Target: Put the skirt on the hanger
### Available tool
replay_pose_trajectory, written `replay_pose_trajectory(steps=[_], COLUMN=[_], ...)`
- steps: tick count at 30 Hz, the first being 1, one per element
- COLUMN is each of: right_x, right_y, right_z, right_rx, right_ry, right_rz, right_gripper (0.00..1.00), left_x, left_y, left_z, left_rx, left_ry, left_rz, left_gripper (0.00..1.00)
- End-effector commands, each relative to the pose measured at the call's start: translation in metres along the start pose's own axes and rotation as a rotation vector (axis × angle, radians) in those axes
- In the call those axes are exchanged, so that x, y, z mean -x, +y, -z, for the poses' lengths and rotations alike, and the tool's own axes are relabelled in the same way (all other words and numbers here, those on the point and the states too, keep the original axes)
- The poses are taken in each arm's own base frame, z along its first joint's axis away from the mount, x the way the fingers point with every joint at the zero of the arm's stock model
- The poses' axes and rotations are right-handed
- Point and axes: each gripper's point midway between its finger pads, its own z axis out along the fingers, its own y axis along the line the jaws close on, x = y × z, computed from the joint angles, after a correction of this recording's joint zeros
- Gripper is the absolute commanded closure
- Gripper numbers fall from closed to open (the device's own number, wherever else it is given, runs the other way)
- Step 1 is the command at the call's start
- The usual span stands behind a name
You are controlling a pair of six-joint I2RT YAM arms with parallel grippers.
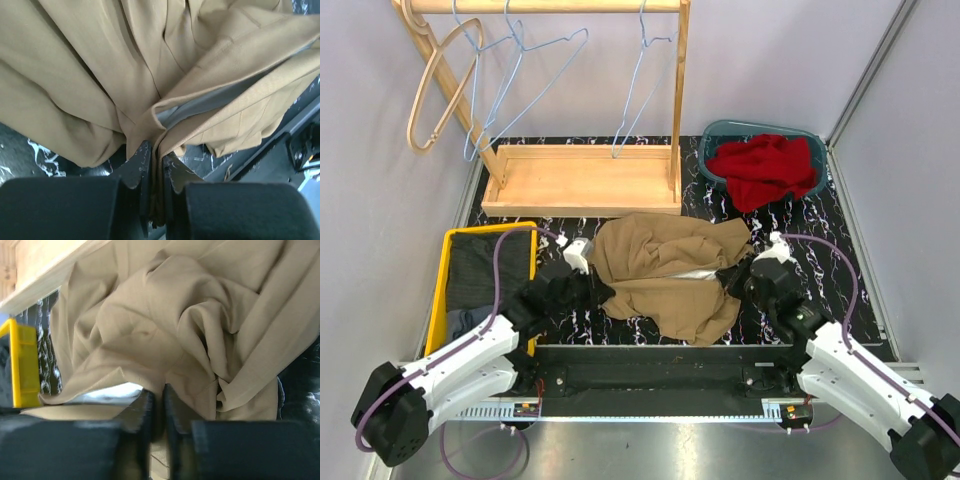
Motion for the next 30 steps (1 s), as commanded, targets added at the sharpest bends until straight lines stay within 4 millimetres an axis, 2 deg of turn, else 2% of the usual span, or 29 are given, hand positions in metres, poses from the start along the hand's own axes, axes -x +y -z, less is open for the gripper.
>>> replay_pose_trajectory(steps=[1, 2, 3, 4, 7, 11, 12, 16, 20, 22, 23, 24, 26, 30], right_x=[0.028, 0.028, 0.029, 0.028, 0.033, 0.045, 0.053, 0.057, 0.058, 0.058, 0.057, 0.055, 0.052, 0.027], right_y=[-0.017, -0.015, -0.008, -0.008, 0.006, 0.02, 0.027, 0.037, 0.048, 0.062, 0.069, 0.082, 0.093, 0.113], right_z=[0.0, 0.0, -0.001, -0.001, 0.002, 0.008, 0.01, 0.012, 0.005, 0.003, 0.003, 0.004, 0.006, 0.011], right_rx=[-0.169, -0.167, -0.159, -0.166, -0.142, -0.124, -0.111, -0.1, -0.083, -0.034, -0.005, 0.045, 0.094, 0.209], right_ry=[-0.079, -0.066, -0.048, -0.033, -0.002, -0.006, -0.014, 0.012, 0.052, 0.087, 0.105, 0.135, 0.163, 0.272], right_rz=[0.022, 0.031, 0.043, 0.049, 0.078, 0.107, 0.117, 0.167, 0.224, 0.258, 0.275, 0.298, 0.315, 0.354], right_gripper=[0.72, 0.65, 0.51, 0.45, 0.33, 0.3, 0.3, 0.32, 0.34, 0.38, 0.45, 0.46, 0.51, 0.63], left_x=[0.016, 0.019, 0.02, 0.022, 0.033, 0.055, 0.059, 0.081, 0.092, 0.091, 0.089, 0.085, 0.075, 0.058], left_y=[0.009, 0.006, 0.005, 0.003, -0.007, -0.02, -0.022, -0.033, -0.04, -0.047, -0.05, -0.055, -0.058, -0.055], left_z=[-0.001, 0.0, 0.001, 0.003, 0.009, 0.022, 0.024, 0.034, 0.028, 0.021, 0.019, 0.017, 0.012, 0.006], left_rx=[0.058, 0.052, 0.048, 0.044, 0.026, 0.008, 0.01, 0.003, -0.008, -0.033, -0.045, -0.072, -0.092, -0.089], left_ry=[-0.084, -0.085, -0.082, -0.082, -0.092, -0.138, -0.148, -0.206, -0.207, -0.171, -0.153, -0.13, -0.087, -0.038], left_rz=[0.008, 0.003, -0.007, -0.014, -0.042, -0.074, -0.079, -0.095, -0.115, -0.12, -0.12, -0.117, -0.118, -0.085], left_gripper=[0.92, 0.84, 0.78, 0.63, 0.31, 0.17, 0.17, 0.14, 0.14, 0.16, 0.17, 0.2, 0.23, 0.28])
